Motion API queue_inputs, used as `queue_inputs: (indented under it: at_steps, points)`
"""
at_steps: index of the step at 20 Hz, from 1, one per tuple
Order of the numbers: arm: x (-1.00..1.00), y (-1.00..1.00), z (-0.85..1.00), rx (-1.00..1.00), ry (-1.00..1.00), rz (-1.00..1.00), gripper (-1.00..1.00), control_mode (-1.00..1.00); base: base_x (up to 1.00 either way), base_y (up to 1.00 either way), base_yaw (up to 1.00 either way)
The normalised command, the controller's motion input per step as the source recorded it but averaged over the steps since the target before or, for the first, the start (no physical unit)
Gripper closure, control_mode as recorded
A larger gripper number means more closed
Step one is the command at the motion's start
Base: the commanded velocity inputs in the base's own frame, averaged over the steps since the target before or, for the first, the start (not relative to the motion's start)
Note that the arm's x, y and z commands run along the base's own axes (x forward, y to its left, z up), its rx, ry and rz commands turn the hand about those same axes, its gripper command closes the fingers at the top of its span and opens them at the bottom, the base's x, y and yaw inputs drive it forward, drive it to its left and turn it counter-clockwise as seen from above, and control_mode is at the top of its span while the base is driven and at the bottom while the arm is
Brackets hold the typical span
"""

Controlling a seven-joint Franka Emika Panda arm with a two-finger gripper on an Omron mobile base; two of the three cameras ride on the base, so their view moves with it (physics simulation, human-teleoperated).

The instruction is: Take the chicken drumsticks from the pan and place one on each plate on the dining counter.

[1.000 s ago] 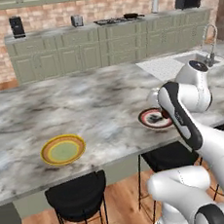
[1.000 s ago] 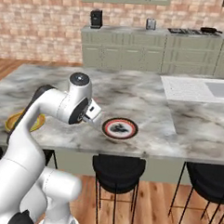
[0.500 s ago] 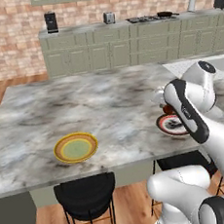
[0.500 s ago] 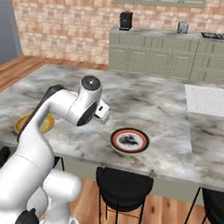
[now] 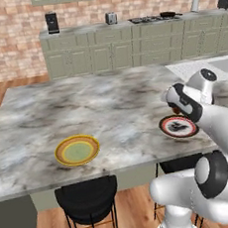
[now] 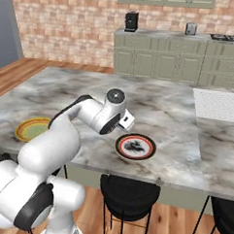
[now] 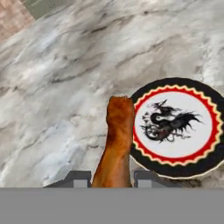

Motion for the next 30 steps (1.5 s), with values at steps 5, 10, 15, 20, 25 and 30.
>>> queue_inputs:
  at_steps: [5, 10, 15, 20, 25, 30]
  points:
    - [0.72, -0.79, -0.85, 0.0, 0.12, -0.11, 1.0, -1.0, 0.0, 0.0, 0.0]
    - [0.48, -0.44, -0.84, -0.01, 0.06, -0.05, 1.0, -1.0, 0.0, 0.0, 0.0]
    - [0.15, -0.26, -0.67, -0.01, 0.0, -0.02, 1.0, -1.0, 0.0, 0.0, 0.0]
    - [0.0, -0.06, -0.61, -0.05, -0.01, -0.03, 1.0, -1.0, 0.0, 0.0, 0.0]
    - [0.0, -0.07, -0.13, -0.01, -0.08, -0.01, -1.0, -1.0, 0.0, 0.0, 0.0]
    - [0.37, -0.27, 0.01, 0.0, -0.06, 0.0, -1.0, -1.0, 0.0, 0.0, 0.0]
